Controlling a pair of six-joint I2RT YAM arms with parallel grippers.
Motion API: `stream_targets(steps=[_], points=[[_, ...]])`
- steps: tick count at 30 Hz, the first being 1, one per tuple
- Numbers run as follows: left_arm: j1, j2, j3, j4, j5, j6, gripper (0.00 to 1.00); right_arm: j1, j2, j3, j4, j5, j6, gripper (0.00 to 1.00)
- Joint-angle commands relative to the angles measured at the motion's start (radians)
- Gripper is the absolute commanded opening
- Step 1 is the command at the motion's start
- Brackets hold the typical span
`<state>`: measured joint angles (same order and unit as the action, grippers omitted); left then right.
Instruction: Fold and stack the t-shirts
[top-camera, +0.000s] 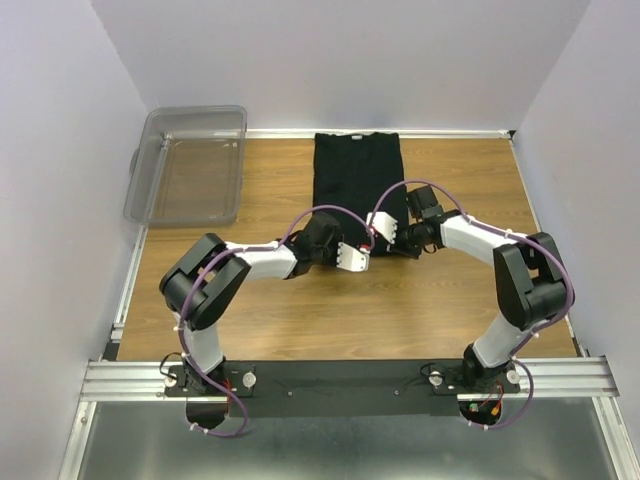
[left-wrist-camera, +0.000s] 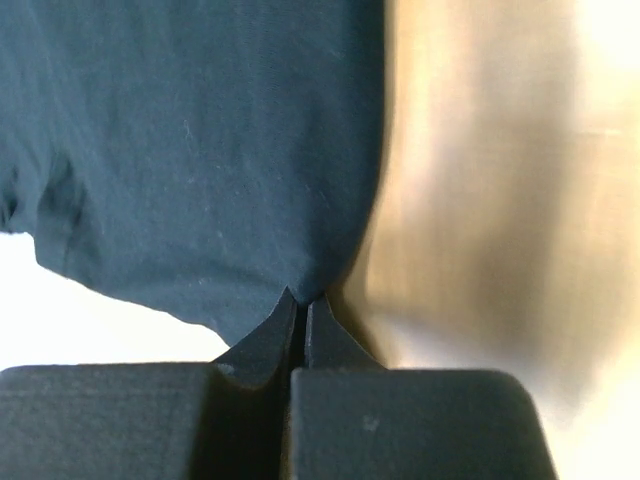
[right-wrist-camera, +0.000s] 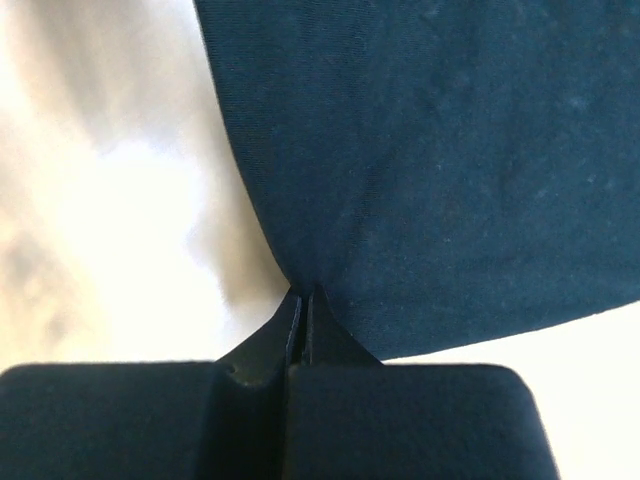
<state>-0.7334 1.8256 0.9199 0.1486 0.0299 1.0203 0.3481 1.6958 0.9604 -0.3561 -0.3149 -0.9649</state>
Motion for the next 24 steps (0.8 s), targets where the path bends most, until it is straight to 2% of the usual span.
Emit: stream_targets(steps=[1, 2, 6, 10, 12, 15, 18, 20, 24], points=[[-0.092, -0.139, -0.013, -0.222, 0.094, -0.054, 0.0, -0.009, -0.085, 0.005, -0.303, -0.078, -0.142, 0.01], [-0.156, -0.181, -0.016, -0.3, 0.106, -0.087, 0.0, -0.011, -0.141, -0.002, -0.398, -0.09, -0.19, 0.0], [-0.343, -0.313, -0.052, -0.426, 0.181, -0.222, 0.0, -0.011, -0.267, 0.017, -0.696, -0.196, -0.305, 0.01], [-0.493, -0.434, -0.098, -0.426, 0.297, -0.363, 0.0, -0.011, -0.379, 0.017, -0.869, -0.256, -0.345, 0.01], [-0.518, -0.471, -0.108, -0.42, 0.32, -0.388, 0.0, -0.011, -0.419, -0.002, -0.845, -0.25, -0.312, 0.0], [-0.514, -0.517, -0.131, -0.399, 0.269, -0.385, 0.0, -0.011, -0.455, -0.012, -0.762, -0.181, -0.215, 0.01], [-0.44, -0.523, -0.142, -0.363, 0.239, -0.367, 0.0, -0.012, -0.438, 0.024, -0.624, -0.106, -0.135, 0.01], [-0.391, -0.5, -0.128, -0.38, 0.26, -0.371, 0.0, -0.012, -0.371, 0.108, -0.563, -0.102, -0.103, 0.01], [-0.38, -0.509, -0.127, -0.402, 0.229, -0.419, 0.0, -0.012, -0.211, 0.299, -0.554, -0.189, -0.1, 0.01]])
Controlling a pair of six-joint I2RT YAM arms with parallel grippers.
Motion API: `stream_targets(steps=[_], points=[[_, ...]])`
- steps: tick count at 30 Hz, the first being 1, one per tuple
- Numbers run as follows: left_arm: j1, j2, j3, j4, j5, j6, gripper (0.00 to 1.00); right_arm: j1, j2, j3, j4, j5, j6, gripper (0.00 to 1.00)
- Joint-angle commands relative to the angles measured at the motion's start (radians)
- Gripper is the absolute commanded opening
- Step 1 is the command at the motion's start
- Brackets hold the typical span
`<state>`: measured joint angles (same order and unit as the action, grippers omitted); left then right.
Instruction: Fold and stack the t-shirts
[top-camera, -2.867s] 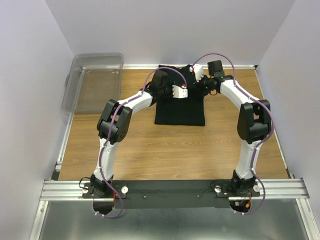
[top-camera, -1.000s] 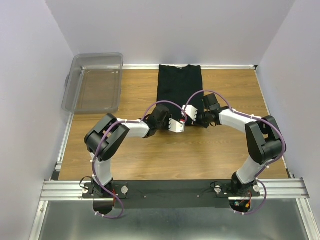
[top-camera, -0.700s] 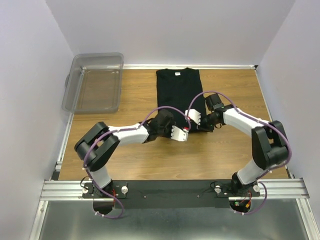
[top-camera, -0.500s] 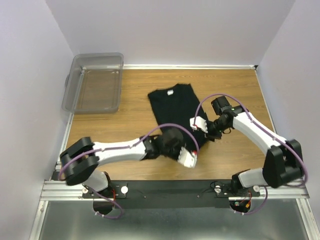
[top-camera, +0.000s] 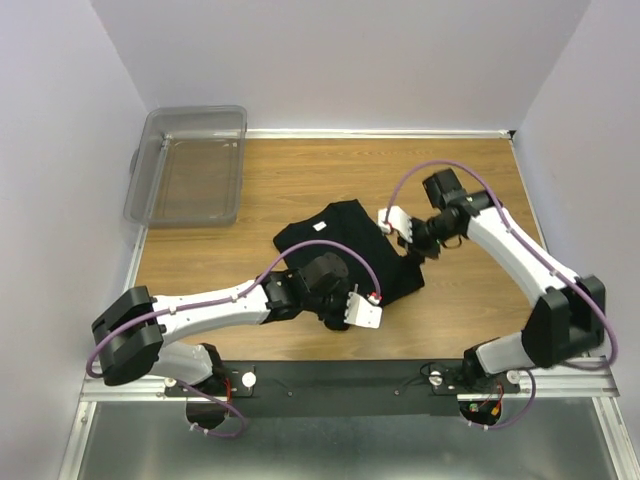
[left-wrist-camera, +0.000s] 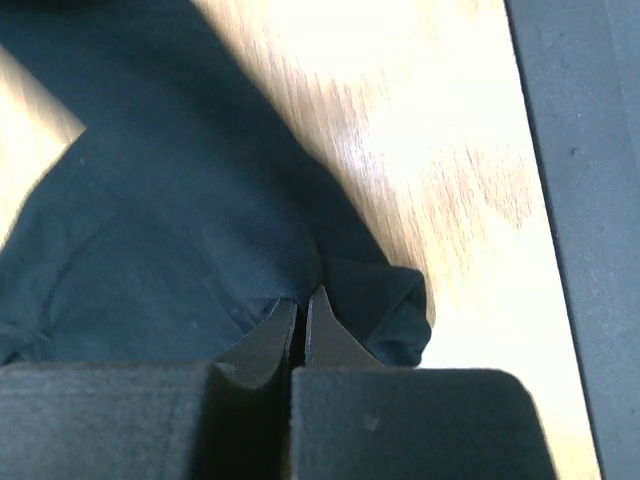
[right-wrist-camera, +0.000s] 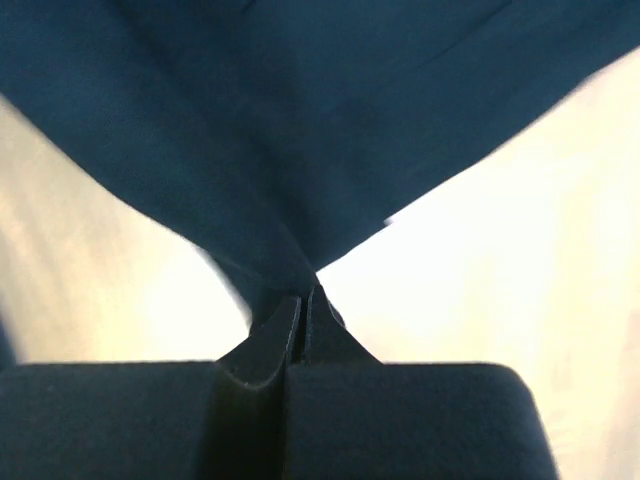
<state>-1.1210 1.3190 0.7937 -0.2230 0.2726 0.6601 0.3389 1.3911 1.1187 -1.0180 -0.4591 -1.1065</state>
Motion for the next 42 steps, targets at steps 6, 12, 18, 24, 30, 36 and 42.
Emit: stream_targets(steps=[6, 12, 18, 24, 30, 36, 42], points=[[0.038, -0.11, -0.017, 0.002, -0.071, -0.16, 0.0, 0.008, 0.31, 0.409, 0.111, -0.148, 0.046, 0.01], [0.116, -0.181, 0.001, -0.026, -0.121, -0.269, 0.0, 0.032, 0.512, 0.587, 0.113, -0.199, 0.091, 0.01], [0.158, -0.221, -0.002, -0.03, -0.202, -0.234, 0.0, 0.031, 0.487, 0.577, 0.117, -0.135, 0.09, 0.0], [0.181, -0.106, 0.042, -0.047, -0.176, -0.177, 0.0, -0.011, 0.292, 0.339, 0.118, -0.041, 0.031, 0.0], [0.178, -0.046, 0.128, -0.104, -0.055, -0.325, 0.0, -0.032, 0.097, 0.162, 0.118, -0.044, -0.001, 0.01], [0.178, -0.136, 0.122, -0.119, -0.047, -0.488, 0.0, -0.032, 0.135, 0.226, 0.145, -0.122, 0.026, 0.0], [0.199, -0.172, 0.117, -0.137, -0.091, -0.603, 0.0, -0.005, 0.316, 0.417, 0.217, -0.22, 0.109, 0.01]])
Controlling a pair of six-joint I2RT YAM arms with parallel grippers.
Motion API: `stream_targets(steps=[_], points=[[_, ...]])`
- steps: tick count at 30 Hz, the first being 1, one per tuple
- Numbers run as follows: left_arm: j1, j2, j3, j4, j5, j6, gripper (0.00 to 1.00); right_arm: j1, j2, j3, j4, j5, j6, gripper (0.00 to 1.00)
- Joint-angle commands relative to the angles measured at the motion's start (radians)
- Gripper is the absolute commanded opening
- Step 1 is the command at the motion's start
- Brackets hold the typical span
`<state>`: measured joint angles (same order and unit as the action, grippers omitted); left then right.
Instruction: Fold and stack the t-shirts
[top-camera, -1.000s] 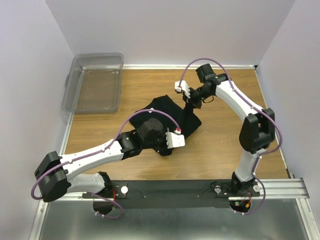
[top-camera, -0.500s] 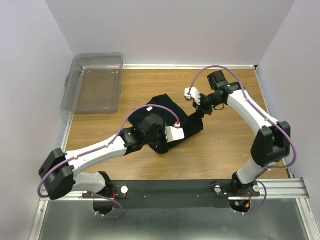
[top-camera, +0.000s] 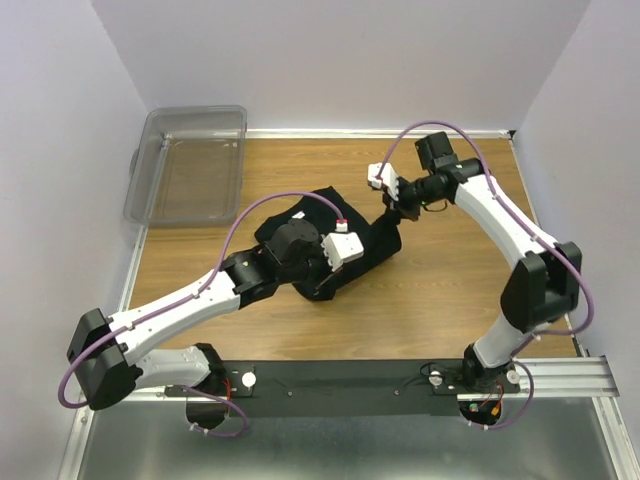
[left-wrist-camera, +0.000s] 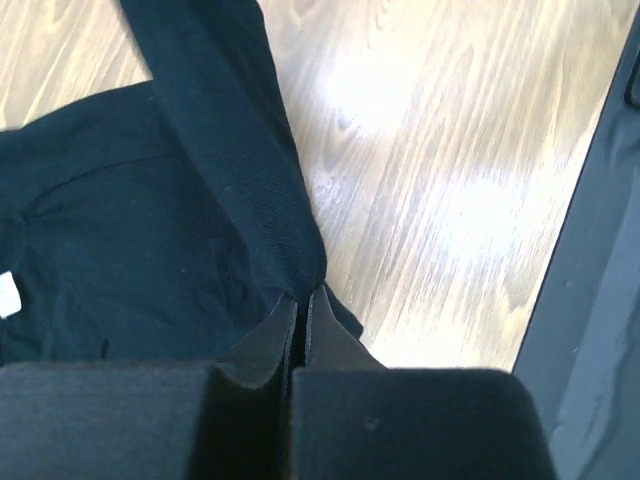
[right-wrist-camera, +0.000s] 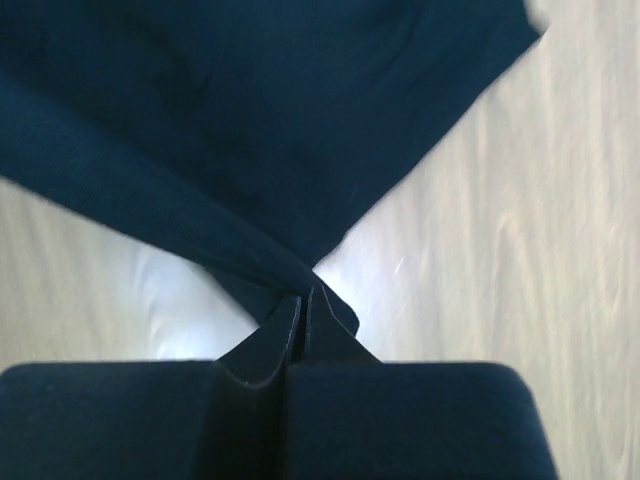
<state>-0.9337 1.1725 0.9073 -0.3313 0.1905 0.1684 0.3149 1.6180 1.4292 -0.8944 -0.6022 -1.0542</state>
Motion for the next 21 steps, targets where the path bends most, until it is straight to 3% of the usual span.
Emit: stream_targets(steps=[1, 8, 21], points=[[0.013, -0.027, 0.018, -0.029, -0.025, -0.134, 0.0, 0.029, 0.114, 0.131, 0.113, -0.082, 0.083, 0.0], [0.113, -0.007, 0.051, -0.083, -0.099, -0.23, 0.0, 0.105, 0.324, 0.35, 0.235, -0.056, 0.233, 0.0], [0.389, 0.059, 0.048, -0.058, -0.045, -0.194, 0.0, 0.121, 0.635, 0.675, 0.345, 0.013, 0.43, 0.01]])
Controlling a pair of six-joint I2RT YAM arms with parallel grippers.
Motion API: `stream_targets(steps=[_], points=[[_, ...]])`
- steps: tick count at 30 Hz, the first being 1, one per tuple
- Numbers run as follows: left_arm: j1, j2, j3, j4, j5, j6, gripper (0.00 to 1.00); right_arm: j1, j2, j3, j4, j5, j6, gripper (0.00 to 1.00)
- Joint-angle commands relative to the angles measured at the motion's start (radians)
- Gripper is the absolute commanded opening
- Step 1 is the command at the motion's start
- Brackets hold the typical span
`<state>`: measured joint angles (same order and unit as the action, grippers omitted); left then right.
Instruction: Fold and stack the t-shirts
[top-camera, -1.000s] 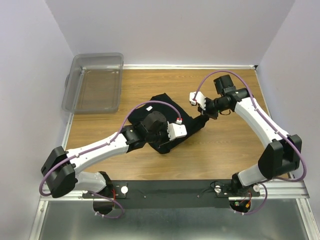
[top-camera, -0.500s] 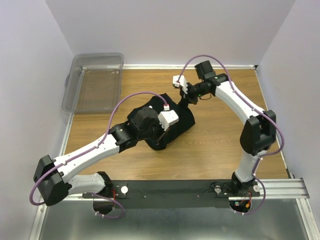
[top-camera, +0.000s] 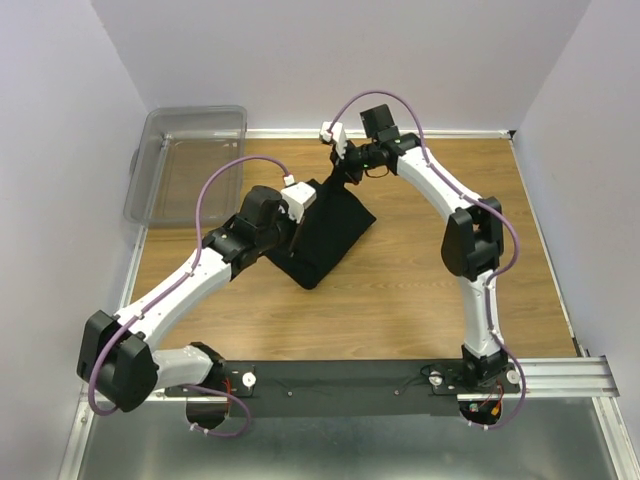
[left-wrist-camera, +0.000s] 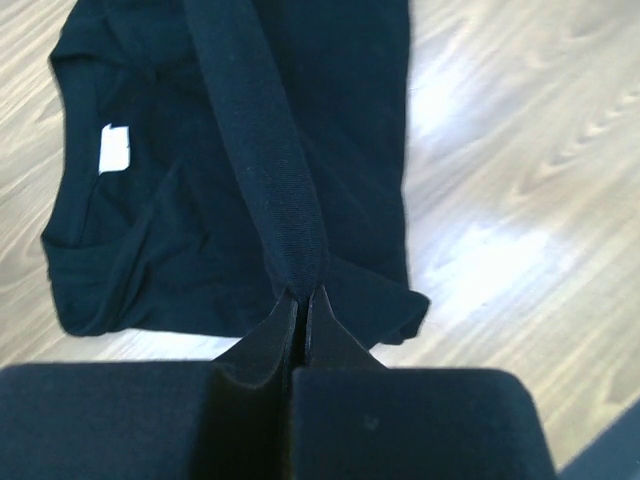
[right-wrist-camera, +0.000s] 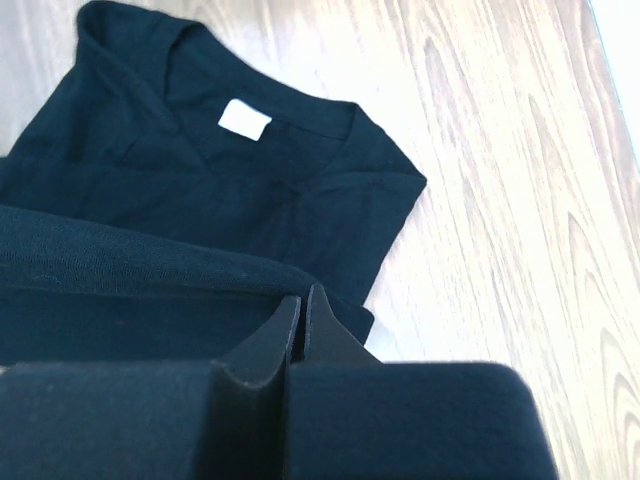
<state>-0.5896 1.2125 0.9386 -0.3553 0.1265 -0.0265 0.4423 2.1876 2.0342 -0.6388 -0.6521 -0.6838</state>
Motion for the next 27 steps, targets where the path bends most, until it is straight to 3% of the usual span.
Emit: stream_targets(steps=[1, 11, 18, 27], points=[[0.056, 0.024, 0.017, -0.036, 0.012, -0.001, 0.0, -0.005, 0.08, 0.081, 0.093, 0.06, 0.063, 0.01], [0.111, 0.007, 0.025, -0.065, -0.099, -0.049, 0.0, 0.009, 0.193, 0.164, 0.205, 0.062, 0.155, 0.01], [0.18, 0.077, 0.029, -0.074, -0.077, -0.035, 0.0, 0.035, 0.296, 0.284, 0.244, 0.078, 0.233, 0.0], [0.28, 0.185, 0.016, -0.042, -0.119, -0.032, 0.0, 0.052, 0.356, 0.313, 0.326, 0.149, 0.328, 0.01]])
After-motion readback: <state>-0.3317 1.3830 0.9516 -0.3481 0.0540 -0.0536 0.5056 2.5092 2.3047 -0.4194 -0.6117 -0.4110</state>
